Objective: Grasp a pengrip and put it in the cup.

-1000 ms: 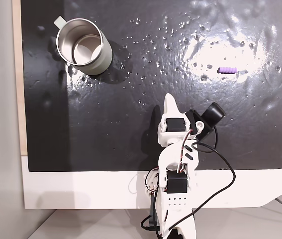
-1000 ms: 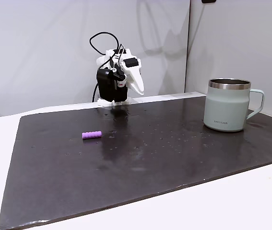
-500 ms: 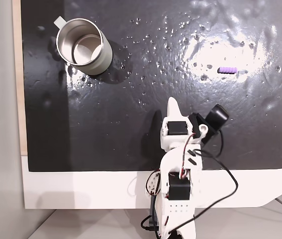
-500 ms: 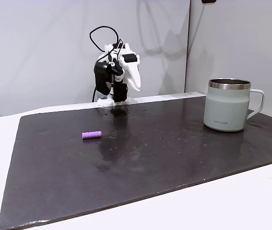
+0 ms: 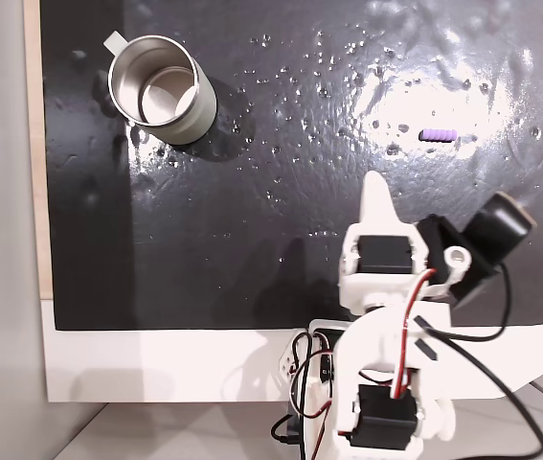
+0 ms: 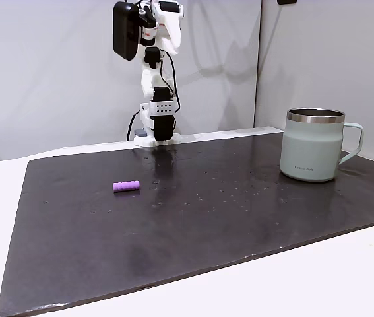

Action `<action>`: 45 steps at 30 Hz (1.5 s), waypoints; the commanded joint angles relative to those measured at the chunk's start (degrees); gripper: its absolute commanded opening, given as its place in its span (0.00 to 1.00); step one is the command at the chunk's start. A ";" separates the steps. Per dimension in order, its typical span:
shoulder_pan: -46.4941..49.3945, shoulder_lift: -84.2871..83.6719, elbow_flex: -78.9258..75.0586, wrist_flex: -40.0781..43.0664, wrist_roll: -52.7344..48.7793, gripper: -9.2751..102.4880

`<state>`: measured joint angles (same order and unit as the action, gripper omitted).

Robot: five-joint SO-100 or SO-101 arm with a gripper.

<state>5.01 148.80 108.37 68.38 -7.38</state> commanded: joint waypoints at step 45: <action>19.60 -82.79 -45.79 9.14 -15.38 0.30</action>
<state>25.05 66.09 66.62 79.19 -22.24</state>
